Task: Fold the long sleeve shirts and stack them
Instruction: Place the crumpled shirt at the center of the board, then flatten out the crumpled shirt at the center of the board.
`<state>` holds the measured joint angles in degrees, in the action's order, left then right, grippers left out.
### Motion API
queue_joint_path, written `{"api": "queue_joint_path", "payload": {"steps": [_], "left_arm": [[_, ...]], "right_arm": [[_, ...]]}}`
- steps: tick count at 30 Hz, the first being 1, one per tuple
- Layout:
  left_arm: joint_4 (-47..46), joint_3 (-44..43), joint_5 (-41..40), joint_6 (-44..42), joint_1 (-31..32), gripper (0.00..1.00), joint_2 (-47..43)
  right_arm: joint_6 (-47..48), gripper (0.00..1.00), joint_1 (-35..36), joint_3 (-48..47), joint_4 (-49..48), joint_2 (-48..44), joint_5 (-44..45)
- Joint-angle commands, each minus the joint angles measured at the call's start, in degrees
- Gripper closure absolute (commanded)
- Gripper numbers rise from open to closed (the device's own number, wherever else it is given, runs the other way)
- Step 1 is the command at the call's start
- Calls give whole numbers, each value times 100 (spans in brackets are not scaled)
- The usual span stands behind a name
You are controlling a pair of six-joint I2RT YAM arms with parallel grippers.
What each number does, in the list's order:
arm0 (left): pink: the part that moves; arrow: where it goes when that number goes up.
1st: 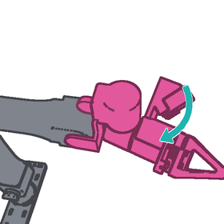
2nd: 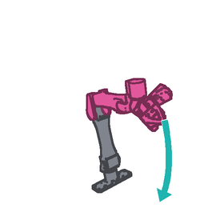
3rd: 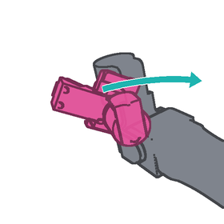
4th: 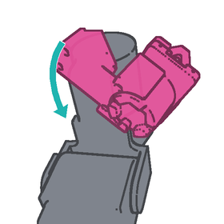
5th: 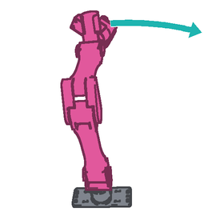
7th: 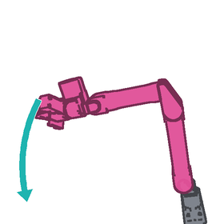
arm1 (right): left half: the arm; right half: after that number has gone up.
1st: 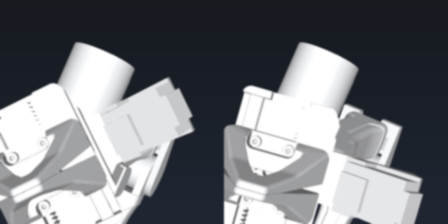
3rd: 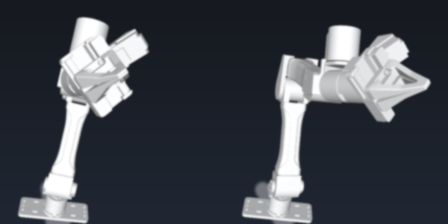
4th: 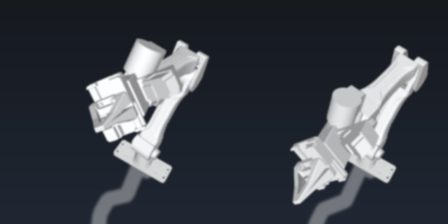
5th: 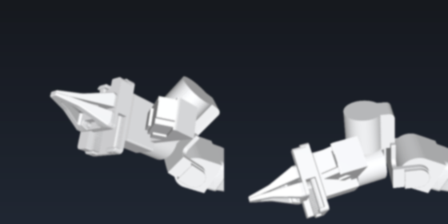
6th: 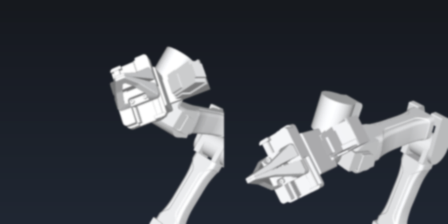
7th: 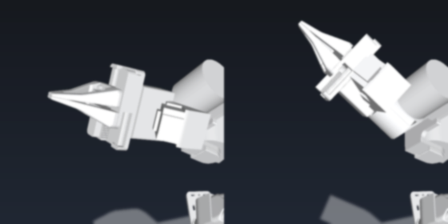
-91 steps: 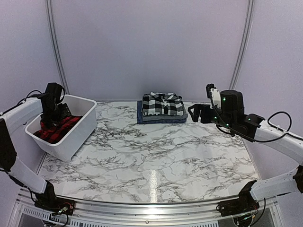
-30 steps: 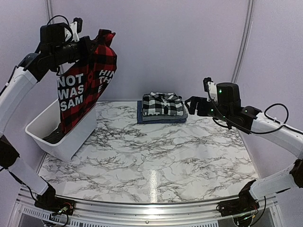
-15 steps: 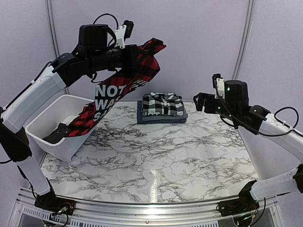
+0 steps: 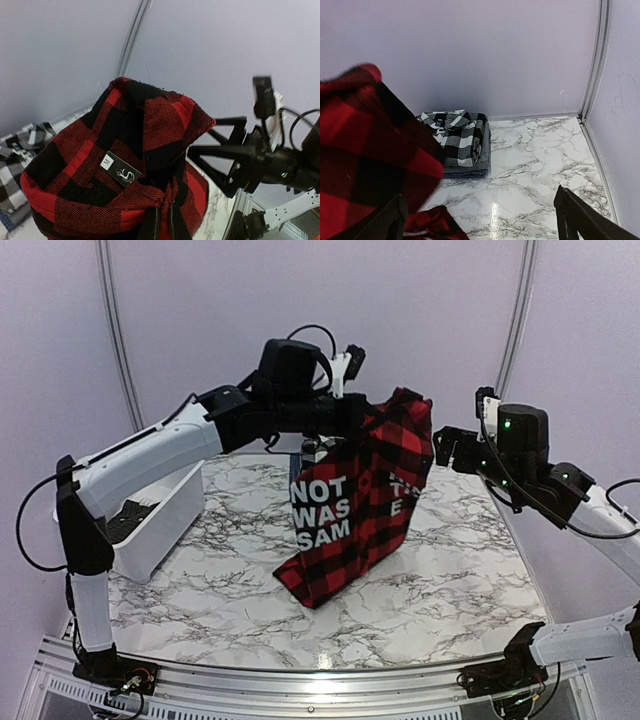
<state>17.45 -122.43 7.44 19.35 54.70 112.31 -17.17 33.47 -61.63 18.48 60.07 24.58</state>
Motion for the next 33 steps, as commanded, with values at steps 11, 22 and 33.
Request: {"api": "queue_joint_path", "payload": {"steps": [11, 22, 33], "left_arm": [[-355, 1132, 752, 172, 533, 82, 333], [-467, 2839, 112, 67, 316, 50, -659], [-594, 3710, 135, 463, -132, 44, -785]], "right_arm": [[-234, 2, -37, 314, 585, 124, 277], [-421, 2, -84, 1062, 223, 529, -862], [-818, 3, -87, 1748, -332, 1012, -1602]]}}
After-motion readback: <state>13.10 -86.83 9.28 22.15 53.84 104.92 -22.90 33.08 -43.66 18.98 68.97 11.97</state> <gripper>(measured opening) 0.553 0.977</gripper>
